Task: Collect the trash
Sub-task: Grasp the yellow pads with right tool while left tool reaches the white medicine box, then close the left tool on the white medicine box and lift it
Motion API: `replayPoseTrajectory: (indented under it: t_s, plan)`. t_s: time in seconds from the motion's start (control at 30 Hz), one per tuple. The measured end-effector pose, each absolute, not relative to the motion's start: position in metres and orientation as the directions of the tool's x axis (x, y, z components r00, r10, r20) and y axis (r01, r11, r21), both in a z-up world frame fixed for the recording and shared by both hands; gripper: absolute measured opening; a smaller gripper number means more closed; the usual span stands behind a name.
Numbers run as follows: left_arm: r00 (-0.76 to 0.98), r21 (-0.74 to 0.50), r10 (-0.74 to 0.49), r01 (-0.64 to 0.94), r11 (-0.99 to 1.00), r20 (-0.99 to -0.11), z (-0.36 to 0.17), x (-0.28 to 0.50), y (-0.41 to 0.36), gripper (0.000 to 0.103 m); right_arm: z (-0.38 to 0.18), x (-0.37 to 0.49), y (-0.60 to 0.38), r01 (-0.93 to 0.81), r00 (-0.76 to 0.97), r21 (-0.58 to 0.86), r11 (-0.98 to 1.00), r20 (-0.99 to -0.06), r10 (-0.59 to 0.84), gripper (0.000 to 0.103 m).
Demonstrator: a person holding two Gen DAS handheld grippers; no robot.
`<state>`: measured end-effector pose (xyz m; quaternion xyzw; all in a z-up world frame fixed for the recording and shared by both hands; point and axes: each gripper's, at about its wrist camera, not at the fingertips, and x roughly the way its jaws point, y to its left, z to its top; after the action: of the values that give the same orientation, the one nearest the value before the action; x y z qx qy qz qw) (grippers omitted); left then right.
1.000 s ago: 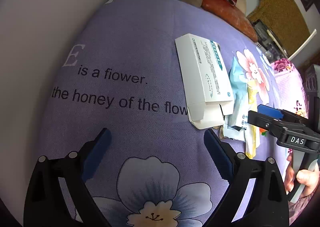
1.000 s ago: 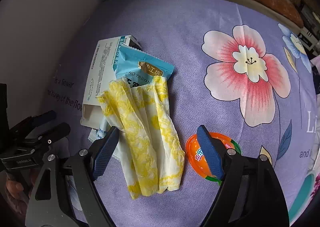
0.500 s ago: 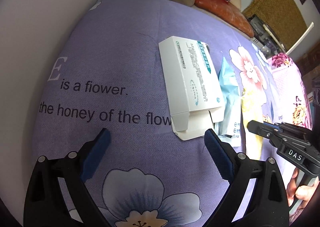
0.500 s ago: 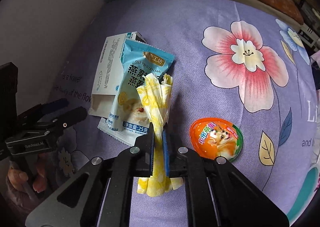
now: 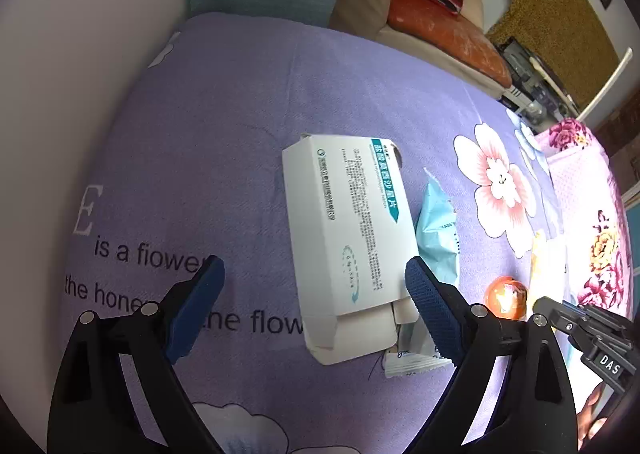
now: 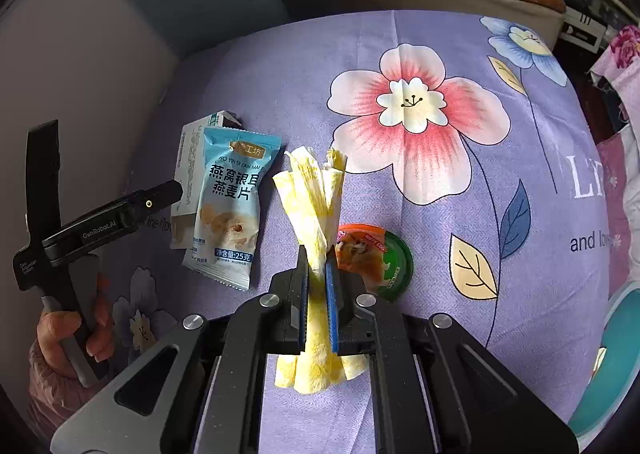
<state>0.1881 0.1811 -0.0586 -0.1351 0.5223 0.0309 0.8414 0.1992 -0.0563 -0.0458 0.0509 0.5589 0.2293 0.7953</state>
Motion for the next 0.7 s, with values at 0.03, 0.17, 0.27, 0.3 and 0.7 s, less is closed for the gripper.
replayPoseTrajectory:
  t_s: [0.03,0.17,0.27,0.3,0.7]
  plan:
    - [0.450,-0.179,-0.080,-0.184,0.966,-0.889,-0.058,0.191,0.177,0.092,-0.047,0.200,-0.058,-0.305,0.269,0.342,0.889,-0.864,0.425,0.007]
    - [0.422,-0.144,-0.064,-0.160,0.977,-0.904,-0.066,0.206,0.160,0.092,-0.050,0.206,-0.059,-0.297,0.267,0.360,0.884,-0.858,0.439,0.008]
    - [0.403,-0.116,-0.046,-0.153,0.981,-0.914,-0.074,0.217,0.152,0.092,-0.052,0.208,-0.062,-0.297,0.265,0.364,0.883,-0.857,0.442,0.008]
    - [0.397,-0.107,-0.037,-0.155,0.982,-0.917,-0.077,0.220,0.151,0.092,-0.052,0.207,-0.064,-0.296,0.265,0.364,0.883,-0.857,0.442,0.008]
    - [0.450,-0.113,-0.011,-0.200,0.973,-0.893,-0.070,0.207,0.172,0.065,-0.052,0.210,-0.075,-0.283,0.278,0.396,0.873,-0.838,0.470,0.008]
